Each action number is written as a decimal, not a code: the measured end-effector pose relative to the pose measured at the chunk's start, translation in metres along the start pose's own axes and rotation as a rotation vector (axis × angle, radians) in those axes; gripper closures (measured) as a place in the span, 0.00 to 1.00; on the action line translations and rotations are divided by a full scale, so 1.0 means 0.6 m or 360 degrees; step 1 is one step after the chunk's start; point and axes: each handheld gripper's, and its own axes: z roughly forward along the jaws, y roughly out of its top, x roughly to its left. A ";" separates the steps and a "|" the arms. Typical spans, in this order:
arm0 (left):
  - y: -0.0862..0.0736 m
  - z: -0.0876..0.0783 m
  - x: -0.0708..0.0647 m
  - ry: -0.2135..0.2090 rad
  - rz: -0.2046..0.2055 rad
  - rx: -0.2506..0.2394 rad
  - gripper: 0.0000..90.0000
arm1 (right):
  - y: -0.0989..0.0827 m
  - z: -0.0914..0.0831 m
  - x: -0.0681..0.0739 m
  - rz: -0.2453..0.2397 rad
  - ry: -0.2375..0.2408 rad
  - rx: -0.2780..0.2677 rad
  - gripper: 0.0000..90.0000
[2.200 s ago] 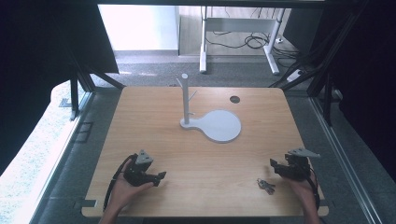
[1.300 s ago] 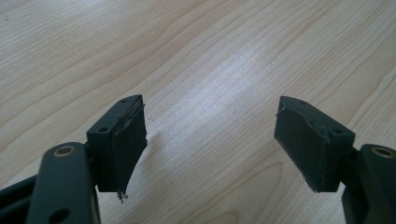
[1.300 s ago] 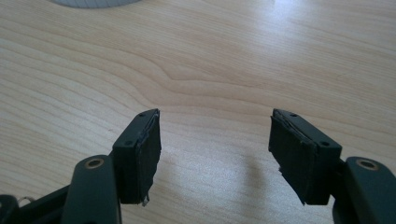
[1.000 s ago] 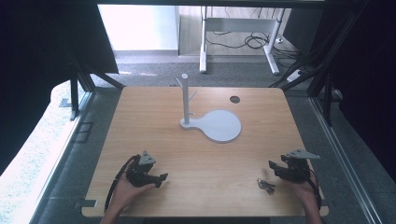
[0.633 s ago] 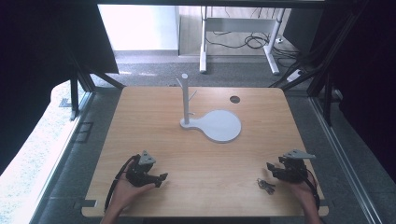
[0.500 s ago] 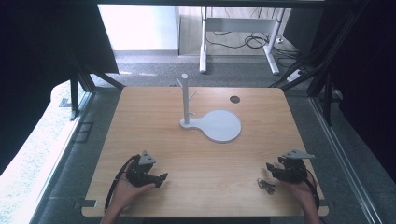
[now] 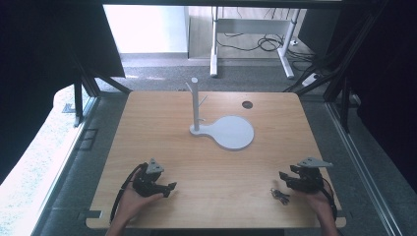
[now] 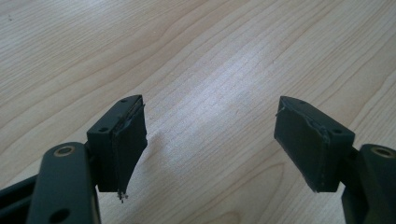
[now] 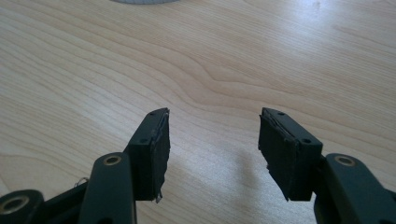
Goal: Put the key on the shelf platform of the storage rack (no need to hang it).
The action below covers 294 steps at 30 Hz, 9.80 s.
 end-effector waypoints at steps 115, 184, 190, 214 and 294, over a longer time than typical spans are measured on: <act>-0.004 -0.003 0.006 0.0024 -0.0018 0.0009 0.27 | 0.092 0.015 0.087 -0.0292 0.0171 0.0807 0.77; -0.004 -0.005 0.008 0.0019 -0.0015 0.0003 0.28 | 0.142 -0.044 0.097 -0.0527 0.0173 0.0878 1.00; -0.004 -0.005 0.008 0.0020 0.0001 0.0009 0.28 | 0.159 -0.052 0.096 -0.0541 0.0161 0.0859 1.00; -0.004 -0.008 0.012 0.0029 -0.0022 -0.0012 0.28 | 0.261 -0.014 0.077 -0.0523 0.0209 0.0808 1.00; -0.007 -0.011 0.017 0.0007 -0.0051 -0.0029 0.28 | 0.429 0.262 0.100 -0.0388 0.0331 0.0808 1.00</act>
